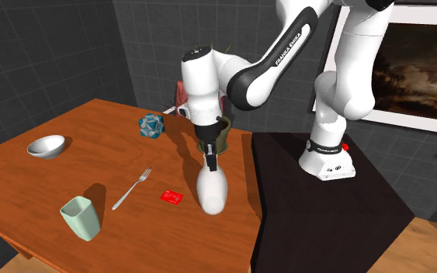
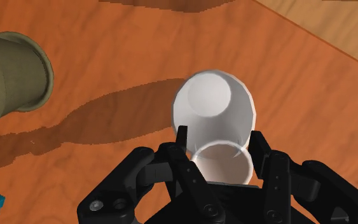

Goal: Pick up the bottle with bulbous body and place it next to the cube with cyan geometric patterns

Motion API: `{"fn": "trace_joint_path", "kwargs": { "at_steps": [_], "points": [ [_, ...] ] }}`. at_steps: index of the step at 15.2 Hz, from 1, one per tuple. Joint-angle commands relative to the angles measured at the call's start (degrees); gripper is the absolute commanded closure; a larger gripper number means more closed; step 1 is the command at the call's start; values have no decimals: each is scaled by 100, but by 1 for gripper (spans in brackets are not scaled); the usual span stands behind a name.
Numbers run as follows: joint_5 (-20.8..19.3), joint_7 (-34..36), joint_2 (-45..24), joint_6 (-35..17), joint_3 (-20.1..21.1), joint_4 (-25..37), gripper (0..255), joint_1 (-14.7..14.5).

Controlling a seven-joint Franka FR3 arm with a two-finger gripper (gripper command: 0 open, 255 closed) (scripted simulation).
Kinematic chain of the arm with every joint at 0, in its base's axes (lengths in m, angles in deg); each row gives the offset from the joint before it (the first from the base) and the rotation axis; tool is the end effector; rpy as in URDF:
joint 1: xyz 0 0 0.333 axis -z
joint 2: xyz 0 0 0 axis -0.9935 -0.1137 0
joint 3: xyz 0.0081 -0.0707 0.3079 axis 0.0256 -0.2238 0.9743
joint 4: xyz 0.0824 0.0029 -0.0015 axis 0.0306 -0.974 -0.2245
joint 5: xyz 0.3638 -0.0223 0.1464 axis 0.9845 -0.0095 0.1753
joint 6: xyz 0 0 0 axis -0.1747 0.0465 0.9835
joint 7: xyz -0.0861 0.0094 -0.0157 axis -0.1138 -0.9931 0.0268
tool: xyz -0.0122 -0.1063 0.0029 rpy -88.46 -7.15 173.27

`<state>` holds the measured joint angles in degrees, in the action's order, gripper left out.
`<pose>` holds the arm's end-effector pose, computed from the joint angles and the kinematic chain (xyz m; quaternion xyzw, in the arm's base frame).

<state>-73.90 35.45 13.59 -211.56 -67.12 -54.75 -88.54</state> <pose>0.4540 0.1962 0.3343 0.9978 0.0445 -0.0460 0.0166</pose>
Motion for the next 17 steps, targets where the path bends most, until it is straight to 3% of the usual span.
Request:
{"fn": "trace_joint_path", "kwargs": {
  "at_steps": [1, 17],
  "points": [
    [38, -22, 100, 156, 2, 60, 255, -3],
    [225, -172, 721, 1407, -51, 716, 255, 4]
  ]
}}
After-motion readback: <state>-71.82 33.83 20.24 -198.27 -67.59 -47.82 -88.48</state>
